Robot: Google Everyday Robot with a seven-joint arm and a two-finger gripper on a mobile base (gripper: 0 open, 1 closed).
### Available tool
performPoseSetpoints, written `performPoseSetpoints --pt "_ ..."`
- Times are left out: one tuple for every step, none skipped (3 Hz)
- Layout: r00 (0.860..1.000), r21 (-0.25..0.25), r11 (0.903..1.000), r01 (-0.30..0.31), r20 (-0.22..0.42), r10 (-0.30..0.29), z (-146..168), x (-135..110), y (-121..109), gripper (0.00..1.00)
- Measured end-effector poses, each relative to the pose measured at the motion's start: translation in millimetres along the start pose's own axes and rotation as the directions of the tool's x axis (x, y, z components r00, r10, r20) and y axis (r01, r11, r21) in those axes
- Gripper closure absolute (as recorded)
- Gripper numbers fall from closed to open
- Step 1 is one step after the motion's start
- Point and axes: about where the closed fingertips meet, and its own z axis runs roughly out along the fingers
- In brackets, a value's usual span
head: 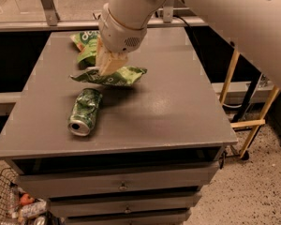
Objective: Move green jalapeno chip bag near green can
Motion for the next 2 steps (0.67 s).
performPoseSetpoints --pt "1.0 0.0 1.0 0.002 0.0 -0.002 0.4 -1.3 0.1 0.58" --pt "1.0 -0.001 1.0 0.006 0.0 -0.006 0.9 -3.0 0.3 0.27"
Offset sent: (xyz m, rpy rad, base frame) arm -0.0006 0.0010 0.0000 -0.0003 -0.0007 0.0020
